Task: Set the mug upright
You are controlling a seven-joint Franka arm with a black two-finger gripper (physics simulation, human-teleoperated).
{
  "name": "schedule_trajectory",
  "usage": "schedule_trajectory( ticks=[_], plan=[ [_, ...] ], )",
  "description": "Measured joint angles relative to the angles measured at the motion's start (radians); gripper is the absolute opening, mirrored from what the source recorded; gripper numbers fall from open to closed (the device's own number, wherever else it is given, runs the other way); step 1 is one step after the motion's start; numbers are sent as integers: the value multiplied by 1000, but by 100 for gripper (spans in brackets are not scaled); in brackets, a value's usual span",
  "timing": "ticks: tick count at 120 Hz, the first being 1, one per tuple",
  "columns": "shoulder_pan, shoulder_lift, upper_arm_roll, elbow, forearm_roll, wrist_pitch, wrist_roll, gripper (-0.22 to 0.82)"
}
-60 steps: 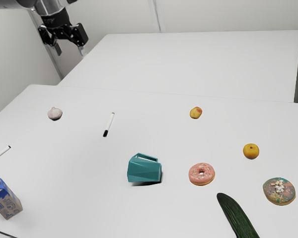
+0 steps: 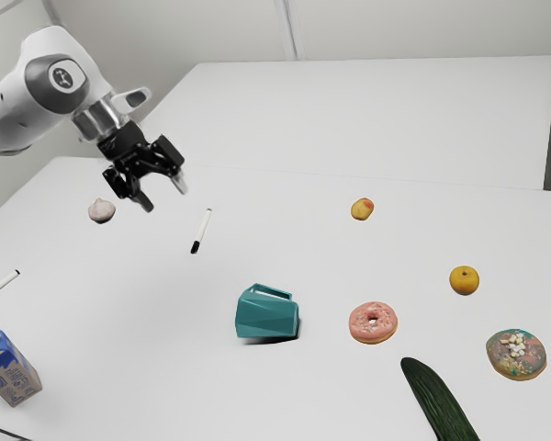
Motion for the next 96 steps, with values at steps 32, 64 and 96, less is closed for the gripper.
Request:
schedule_trajectory(
  ticks=[32, 64, 96],
  plan=[
    [115, -4, -2, -446, -601, 269, 265, 58],
    [-49, -110, -33, -655, -956, 401, 580, 58],
    [-44, -149, -35, -748, -1046, 450, 788, 58]
  ],
)
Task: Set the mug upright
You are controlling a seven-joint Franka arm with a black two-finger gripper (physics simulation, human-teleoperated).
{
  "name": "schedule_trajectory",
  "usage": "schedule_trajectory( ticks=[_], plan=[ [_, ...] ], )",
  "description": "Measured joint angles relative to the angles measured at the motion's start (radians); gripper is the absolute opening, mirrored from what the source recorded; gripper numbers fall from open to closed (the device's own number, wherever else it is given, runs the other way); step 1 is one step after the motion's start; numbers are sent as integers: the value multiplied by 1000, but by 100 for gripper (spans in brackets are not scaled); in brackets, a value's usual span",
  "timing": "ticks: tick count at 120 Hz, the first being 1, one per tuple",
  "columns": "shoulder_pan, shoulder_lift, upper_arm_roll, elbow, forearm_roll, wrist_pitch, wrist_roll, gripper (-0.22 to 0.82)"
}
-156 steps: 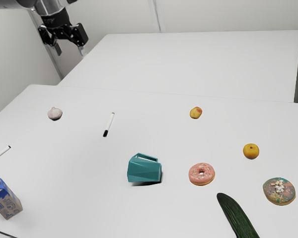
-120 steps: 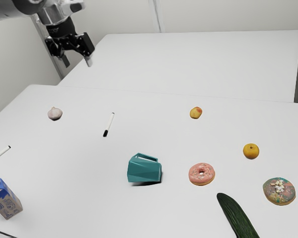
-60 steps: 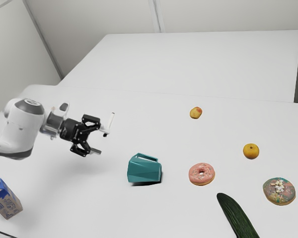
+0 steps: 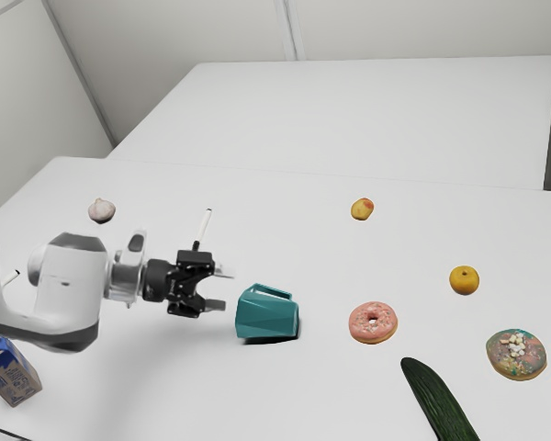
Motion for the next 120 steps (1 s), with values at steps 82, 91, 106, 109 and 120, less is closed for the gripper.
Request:
schedule_trajectory(
  ticks=[82, 91, 106, 109, 120],
  plan=[
    [-60, 1, -73, -58, -252, 49, 199, 58],
    [-59, 2, -75, -51, -262, 50, 208, 58],
    [-49, 18, -75, -12, -270, 61, 217, 58],
    [-48, 22, -75, -9, -275, 62, 218, 58],
    [-47, 41, -78, -5, -291, 72, 220, 58]
  ],
)
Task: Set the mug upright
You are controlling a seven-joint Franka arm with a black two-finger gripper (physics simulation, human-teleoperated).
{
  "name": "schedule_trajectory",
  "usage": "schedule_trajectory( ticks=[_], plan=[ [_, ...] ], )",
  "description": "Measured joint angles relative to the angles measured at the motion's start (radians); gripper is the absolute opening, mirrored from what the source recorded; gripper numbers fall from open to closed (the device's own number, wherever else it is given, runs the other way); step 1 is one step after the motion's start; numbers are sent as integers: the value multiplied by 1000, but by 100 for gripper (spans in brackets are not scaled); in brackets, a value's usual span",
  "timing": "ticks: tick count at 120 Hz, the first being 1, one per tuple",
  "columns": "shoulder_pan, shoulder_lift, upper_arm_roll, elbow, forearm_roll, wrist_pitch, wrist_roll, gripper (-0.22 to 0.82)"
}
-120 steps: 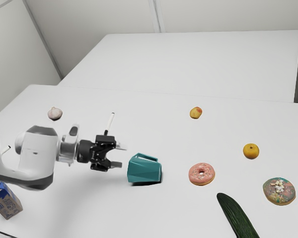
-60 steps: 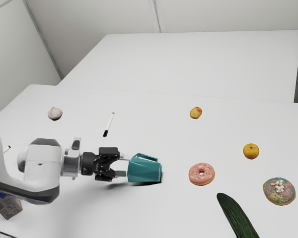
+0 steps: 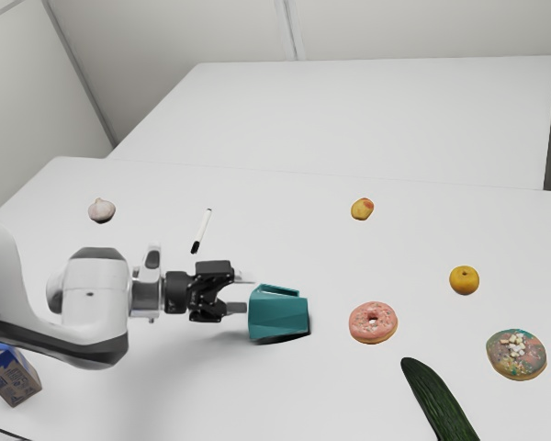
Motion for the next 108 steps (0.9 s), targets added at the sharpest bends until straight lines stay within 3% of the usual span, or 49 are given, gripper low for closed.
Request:
schedule_trajectory(
  ticks=[65, 75, 92, 108],
  plan=[
    [-16, 80, -61, 45, -86, 28, -3, 56],
    [-22, 80, -70, 45, -91, 39, -8, 44],
    [-26, 77, -79, 45, -100, 57, -19, 12],
    [-24, 72, -81, 45, -105, 71, -30, -4]
  ],
)
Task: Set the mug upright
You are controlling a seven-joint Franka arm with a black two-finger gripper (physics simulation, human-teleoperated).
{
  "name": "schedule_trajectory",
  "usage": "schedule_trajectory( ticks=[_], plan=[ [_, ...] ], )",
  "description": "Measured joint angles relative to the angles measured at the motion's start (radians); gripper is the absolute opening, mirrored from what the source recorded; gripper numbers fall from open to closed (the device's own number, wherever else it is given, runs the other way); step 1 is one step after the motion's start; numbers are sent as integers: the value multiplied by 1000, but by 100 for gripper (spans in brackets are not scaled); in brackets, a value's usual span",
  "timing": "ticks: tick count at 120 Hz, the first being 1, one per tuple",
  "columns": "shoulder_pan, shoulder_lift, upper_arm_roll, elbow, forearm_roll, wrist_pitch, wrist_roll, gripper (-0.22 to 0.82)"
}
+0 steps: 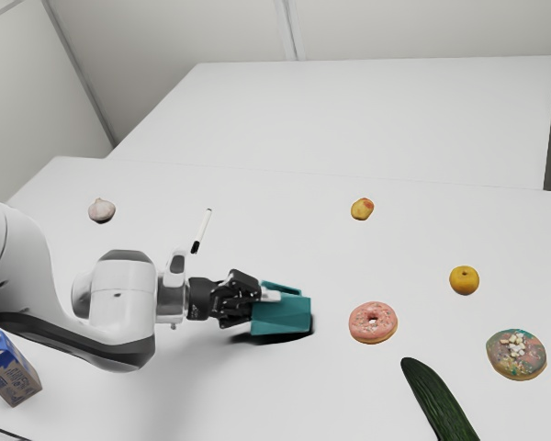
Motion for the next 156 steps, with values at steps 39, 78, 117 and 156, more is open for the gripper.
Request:
schedule_trajectory(
  ticks=[39, 78, 117, 156],
  plan=[
    [0, -9, 0, 0, 1, 19, -21, -13],
    [19, -92, -12, 127, 302, 121, -50, -17],
    [35, 58, 30, 527, 1534, -28, -329, -18],
    [-39, 210, 26, 611, 1881, -134, -619, -18]
  ],
)
